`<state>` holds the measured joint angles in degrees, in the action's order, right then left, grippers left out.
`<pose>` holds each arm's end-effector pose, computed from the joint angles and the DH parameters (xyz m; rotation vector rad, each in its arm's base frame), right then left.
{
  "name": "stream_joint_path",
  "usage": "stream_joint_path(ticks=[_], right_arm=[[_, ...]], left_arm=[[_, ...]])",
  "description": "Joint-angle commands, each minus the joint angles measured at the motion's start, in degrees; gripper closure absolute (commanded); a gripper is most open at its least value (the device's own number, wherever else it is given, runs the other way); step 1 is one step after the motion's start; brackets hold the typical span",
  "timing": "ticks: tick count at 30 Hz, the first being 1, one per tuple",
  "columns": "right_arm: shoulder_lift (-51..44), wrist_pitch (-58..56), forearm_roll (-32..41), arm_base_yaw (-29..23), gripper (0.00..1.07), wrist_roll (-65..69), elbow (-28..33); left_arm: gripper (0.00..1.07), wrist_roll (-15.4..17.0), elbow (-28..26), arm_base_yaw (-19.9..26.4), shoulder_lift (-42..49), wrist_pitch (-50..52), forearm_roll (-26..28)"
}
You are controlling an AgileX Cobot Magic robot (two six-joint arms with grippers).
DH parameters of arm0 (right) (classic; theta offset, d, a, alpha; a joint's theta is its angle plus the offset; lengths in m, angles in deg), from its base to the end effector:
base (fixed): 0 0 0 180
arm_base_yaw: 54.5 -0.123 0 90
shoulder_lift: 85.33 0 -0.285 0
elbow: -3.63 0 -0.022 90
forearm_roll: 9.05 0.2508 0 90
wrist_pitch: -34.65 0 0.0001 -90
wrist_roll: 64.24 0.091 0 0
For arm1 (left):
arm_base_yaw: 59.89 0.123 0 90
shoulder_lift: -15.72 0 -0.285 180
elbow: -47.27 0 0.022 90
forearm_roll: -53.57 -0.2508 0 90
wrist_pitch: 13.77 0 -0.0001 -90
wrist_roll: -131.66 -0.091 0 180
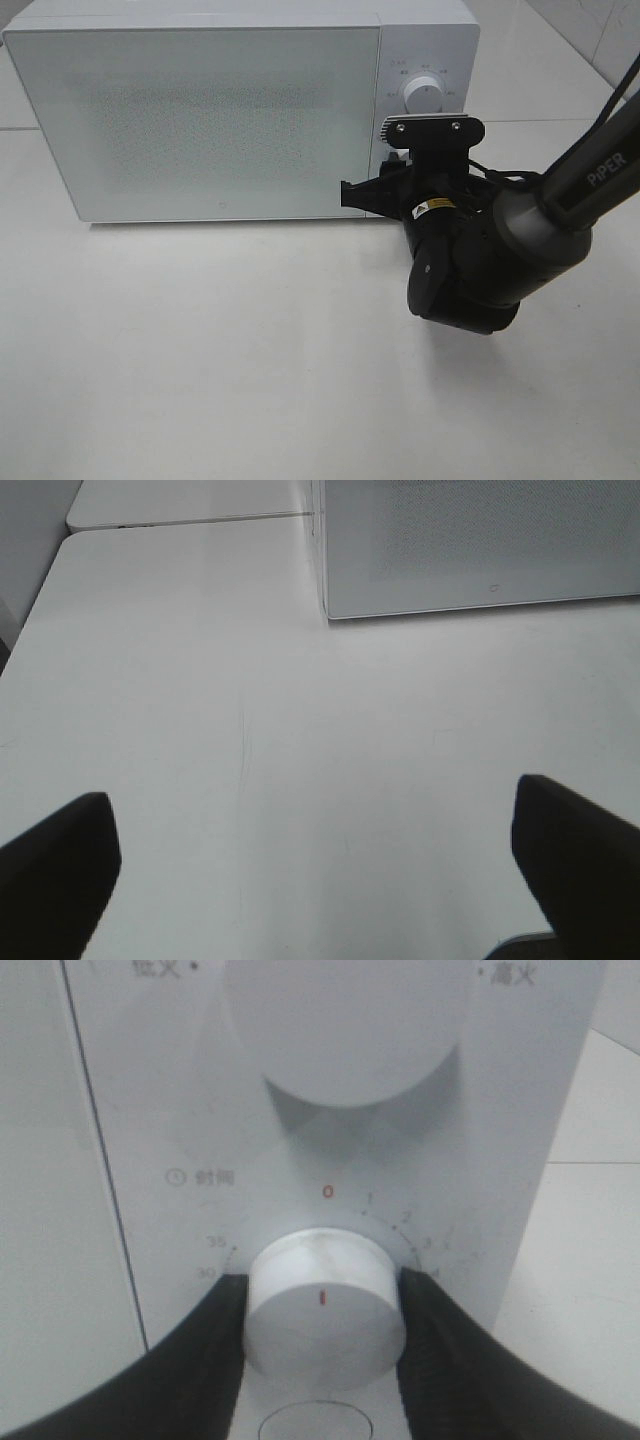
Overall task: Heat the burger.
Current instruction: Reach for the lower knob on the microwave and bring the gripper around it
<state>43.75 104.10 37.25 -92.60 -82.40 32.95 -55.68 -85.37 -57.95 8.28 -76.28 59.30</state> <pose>0.3205 0.1730 0.1110 0.0297 1.6598 -0.0977 -0.0095 -0.0084 0.2809 0.1043 2.0408 -0.0184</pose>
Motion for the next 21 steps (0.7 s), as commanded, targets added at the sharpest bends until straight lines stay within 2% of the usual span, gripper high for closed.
stream_joint_path(ticks=[1,10,12,21], right_arm=[[-0.17,11.06,-2.01,0.06,1.07,-0.69,-0.69],[-0.17,11.12,-4.81,0.06,1.07,0.0,-0.69],[-0.17,11.17,-7.68,0.06,1.07,2.92,-0.69],[-1.89,11.17,-10.43,0.06,1.07,13.69,-0.69]], left_arm=[[0.07,0.06,0.11,0.0,0.92,0.92,0.4],[0.07,0.06,0.11,0.0,0.92,0.92,0.4],[0.07,0.06,0.11,0.0,0.92,0.92,0.4],[0.07,0.06,0.11,0.0,0.92,0.92,0.4]])
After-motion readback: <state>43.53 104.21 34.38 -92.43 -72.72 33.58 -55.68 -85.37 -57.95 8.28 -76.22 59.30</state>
